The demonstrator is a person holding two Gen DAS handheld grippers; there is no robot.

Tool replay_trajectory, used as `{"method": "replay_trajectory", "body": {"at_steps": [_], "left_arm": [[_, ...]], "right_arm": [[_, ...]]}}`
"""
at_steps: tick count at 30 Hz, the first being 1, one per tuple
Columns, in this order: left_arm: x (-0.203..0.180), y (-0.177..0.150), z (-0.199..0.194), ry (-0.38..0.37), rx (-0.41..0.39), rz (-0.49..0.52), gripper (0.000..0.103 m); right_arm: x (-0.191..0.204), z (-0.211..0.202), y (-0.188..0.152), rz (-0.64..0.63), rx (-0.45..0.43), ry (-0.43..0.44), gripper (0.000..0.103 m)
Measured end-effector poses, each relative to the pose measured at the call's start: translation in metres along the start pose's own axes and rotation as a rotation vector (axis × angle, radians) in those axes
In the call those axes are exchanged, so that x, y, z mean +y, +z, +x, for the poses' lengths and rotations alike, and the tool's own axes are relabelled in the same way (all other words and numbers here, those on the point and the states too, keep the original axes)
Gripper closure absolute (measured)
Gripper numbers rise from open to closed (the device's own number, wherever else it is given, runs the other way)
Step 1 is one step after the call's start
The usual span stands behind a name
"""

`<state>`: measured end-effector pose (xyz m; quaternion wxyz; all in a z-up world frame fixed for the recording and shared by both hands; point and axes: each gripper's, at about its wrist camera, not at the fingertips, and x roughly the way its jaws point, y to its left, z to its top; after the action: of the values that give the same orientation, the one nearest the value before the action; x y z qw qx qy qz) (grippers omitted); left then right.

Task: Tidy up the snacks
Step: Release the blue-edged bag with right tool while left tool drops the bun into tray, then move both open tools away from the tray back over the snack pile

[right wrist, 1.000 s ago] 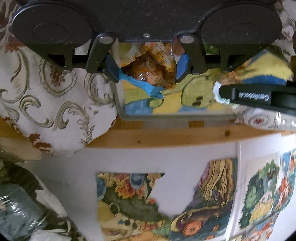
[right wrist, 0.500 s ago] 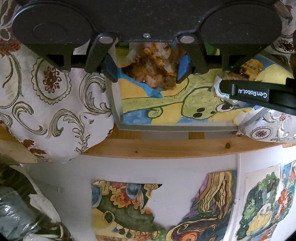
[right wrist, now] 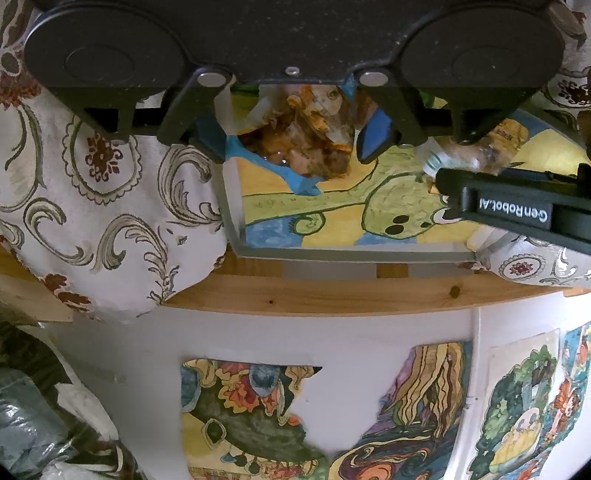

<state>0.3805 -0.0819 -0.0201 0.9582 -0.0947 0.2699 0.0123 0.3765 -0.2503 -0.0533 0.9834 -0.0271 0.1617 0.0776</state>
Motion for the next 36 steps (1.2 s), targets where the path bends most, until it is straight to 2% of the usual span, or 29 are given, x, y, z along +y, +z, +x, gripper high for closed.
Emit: {"method": "replay_trajectory", "body": {"at_steps": [4,8,21,28,36], "left_arm": [[0.0,0.003,-0.007,0.004,-0.032,-0.008,0.017],[0.001,0.007,-0.016,0.015,-0.058,-0.016,0.008],[0.014,0.016,-0.053,0.082,-0.104,-0.026,0.001],[0.02,0.017,-0.083,0.108,-0.126,-0.023,0.001],[0.027,0.004,-0.128,0.132,-0.143,-0.038,0.0]], "right_arm": [[0.0,-0.003,0.003,0.0,-0.01,0.005,0.018],[0.001,-0.006,0.005,-0.006,-0.02,0.004,0.008],[0.003,-0.022,0.018,-0.014,-0.057,-0.005,0.001],[0.002,-0.055,0.028,-0.02,-0.098,-0.011,0.001],[-0.006,-0.108,0.034,0.04,-0.121,-0.014,0.001]]}}
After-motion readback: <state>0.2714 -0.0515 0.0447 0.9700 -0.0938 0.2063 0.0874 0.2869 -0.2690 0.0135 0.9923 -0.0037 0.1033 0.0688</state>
